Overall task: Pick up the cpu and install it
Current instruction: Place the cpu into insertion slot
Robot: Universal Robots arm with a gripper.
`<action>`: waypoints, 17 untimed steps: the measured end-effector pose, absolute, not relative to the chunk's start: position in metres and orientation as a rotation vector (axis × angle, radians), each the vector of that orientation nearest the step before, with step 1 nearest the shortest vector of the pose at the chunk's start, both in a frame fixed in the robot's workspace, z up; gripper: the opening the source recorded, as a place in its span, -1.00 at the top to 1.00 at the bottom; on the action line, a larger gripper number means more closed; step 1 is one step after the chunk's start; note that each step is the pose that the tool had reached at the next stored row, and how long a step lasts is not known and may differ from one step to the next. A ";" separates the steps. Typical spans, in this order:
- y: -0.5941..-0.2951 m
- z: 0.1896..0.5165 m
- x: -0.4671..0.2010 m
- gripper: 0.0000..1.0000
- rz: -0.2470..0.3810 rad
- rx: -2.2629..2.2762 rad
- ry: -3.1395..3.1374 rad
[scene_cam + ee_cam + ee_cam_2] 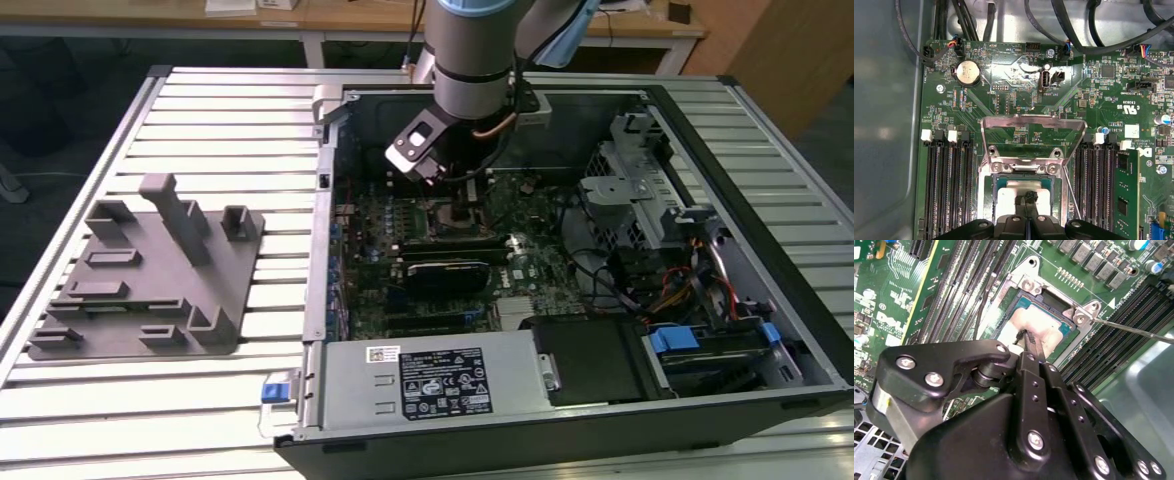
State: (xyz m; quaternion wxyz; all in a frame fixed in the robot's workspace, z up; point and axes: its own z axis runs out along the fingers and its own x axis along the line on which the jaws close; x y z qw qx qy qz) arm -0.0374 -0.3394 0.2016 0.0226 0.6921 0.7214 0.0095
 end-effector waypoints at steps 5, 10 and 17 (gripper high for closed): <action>-0.339 0.201 -0.039 0.79 0.030 2.144 2.234; -0.339 0.200 -0.039 0.79 0.030 2.144 2.234; -0.339 0.198 -0.039 0.79 0.029 2.144 2.234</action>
